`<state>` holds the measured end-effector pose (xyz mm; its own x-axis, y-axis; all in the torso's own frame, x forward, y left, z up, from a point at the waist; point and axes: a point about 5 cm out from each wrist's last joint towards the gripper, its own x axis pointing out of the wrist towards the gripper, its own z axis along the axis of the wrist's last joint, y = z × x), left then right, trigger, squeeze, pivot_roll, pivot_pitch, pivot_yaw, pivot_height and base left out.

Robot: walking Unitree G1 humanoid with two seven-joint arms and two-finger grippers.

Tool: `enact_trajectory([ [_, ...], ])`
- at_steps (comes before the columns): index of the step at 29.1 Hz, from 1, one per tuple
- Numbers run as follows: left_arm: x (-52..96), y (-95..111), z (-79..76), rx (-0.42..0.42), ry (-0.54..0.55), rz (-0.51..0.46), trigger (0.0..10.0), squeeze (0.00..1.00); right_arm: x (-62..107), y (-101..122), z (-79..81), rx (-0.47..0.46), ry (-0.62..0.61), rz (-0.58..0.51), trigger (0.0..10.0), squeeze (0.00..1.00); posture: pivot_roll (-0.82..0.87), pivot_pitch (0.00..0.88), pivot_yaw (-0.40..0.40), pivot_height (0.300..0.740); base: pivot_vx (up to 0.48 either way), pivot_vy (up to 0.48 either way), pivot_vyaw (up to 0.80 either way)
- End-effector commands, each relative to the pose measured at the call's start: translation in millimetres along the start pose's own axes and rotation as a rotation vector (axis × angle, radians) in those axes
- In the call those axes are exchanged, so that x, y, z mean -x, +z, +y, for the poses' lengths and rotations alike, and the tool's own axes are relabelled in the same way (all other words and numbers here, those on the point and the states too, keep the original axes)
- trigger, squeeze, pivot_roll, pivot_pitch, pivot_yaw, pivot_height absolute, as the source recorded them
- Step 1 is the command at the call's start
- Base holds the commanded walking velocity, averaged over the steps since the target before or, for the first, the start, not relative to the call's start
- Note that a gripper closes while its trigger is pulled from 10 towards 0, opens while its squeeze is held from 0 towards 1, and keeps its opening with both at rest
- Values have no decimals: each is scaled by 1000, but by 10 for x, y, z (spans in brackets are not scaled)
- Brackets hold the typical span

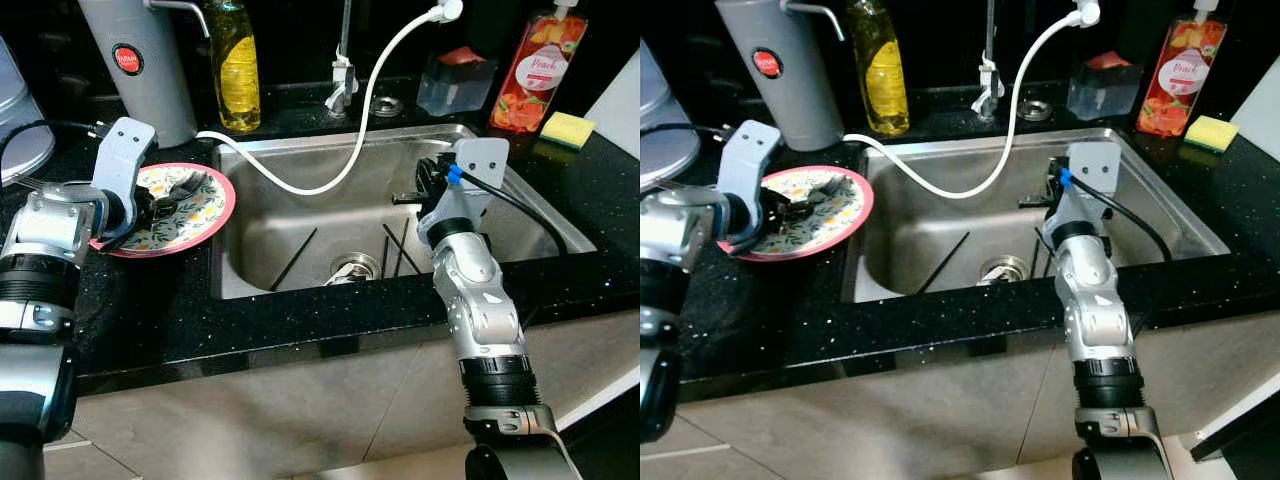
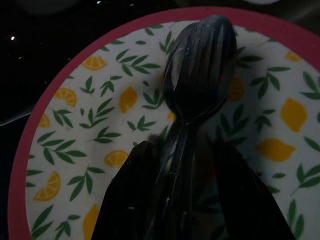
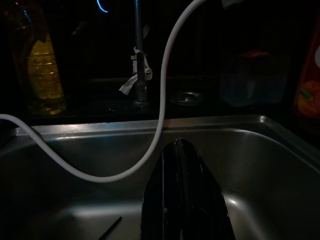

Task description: Kitchen organization

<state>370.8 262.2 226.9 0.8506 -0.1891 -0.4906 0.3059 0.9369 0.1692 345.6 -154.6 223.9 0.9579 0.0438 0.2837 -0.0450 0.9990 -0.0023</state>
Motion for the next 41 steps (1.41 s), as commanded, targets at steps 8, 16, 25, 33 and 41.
enact_trajectory([
  [8, 15, -71, 97, 2, 16, 41, 0, 0, -2, -11, 11, -1, 2, 2, 10000, 0, 79, 0, 53, 740, 0, 0, 0],
  [16, 0, -109, 121, 6, 33, 45, 0, 0, -9, -7, 17, 1, 8, 2, 10000, 0, 78, 0, 46, 740, 0, 0, 0],
  [25, 86, 139, 217, 14, 128, -92, 10000, 0, -18, 1, 16, 3, 10, 0, 10000, 0, 76, 0, 45, 740, 0, 0, 0],
  [33, 174, 364, 192, -56, 147, -171, 10000, 0, -14, -8, 16, 2, 10, 5, 10000, 0, 80, 0, 42, 740, 0, 0, 0],
  [41, 195, 542, 92, -28, 82, -241, 10000, 0, -13, -5, 9, 2, 7, 3, 10000, 0, 74, 0, 46, 740, 0, 0, 0],
])
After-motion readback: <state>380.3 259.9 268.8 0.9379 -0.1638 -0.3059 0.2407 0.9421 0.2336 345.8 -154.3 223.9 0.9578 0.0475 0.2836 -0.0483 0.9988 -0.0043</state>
